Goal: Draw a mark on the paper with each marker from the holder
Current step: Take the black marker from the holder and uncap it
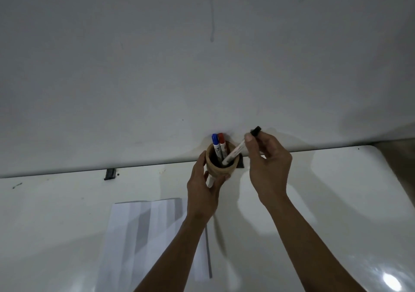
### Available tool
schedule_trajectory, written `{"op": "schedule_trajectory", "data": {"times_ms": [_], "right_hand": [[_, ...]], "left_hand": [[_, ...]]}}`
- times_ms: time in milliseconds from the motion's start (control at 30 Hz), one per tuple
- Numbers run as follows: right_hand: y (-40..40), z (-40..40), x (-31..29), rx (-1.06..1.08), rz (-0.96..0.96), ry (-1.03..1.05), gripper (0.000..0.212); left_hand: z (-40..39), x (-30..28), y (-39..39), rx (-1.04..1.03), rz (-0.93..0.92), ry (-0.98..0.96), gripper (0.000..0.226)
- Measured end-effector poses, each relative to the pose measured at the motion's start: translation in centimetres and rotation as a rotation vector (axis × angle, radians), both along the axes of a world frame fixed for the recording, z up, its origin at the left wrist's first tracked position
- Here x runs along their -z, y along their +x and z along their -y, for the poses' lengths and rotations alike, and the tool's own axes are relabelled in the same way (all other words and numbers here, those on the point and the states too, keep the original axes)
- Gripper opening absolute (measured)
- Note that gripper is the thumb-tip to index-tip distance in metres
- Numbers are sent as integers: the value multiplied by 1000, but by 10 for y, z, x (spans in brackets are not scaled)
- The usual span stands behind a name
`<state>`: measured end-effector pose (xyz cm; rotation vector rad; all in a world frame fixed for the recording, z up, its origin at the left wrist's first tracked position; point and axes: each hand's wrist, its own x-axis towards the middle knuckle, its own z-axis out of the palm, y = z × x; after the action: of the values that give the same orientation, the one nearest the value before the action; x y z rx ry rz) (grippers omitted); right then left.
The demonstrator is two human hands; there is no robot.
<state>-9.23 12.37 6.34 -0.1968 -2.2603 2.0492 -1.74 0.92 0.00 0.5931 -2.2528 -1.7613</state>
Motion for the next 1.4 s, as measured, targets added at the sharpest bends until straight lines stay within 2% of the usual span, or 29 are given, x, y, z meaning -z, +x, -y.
{"op": "schedule_trajectory", "data": {"times_ms": [100,200,400,600,667,867,967,1100,1167,1233,1333,1400], "right_hand": [[3,-3,-10,41,42,-130,14],[10,-3,-19,38,85,-229,16],[41,3,-33,-36,168,-219,9],[100,26,-36,-208,288,-71,13],[124,38,-36,-281,291,2,12],[176,84,-52,-578,237,167,13],[192,102,-61,-654,218,184,17],[202,110,-67,-683,183,269,24],[208,111,-71,-644,199,168,22],[217,116,-75,-554,245,-83,23],[231,134,-74,-389,365,-514,26],[240,148,-70,-313,420,-682,18]], "left_hand": [[1,1,-1,1,9,15,68],[2,2,-1,12,38,-19,69],[21,-6,8,49,162,-123,81],[70,-46,69,-7,150,-219,40],[90,-63,94,6,126,-176,29],[142,-111,158,188,111,-89,22],[165,-122,182,146,73,10,11],[195,-122,210,-4,4,275,11],[208,-121,222,-21,-9,326,12],[217,-121,232,25,-6,298,15],[218,-121,242,74,7,112,12],[216,-121,245,90,14,-14,13]]}}
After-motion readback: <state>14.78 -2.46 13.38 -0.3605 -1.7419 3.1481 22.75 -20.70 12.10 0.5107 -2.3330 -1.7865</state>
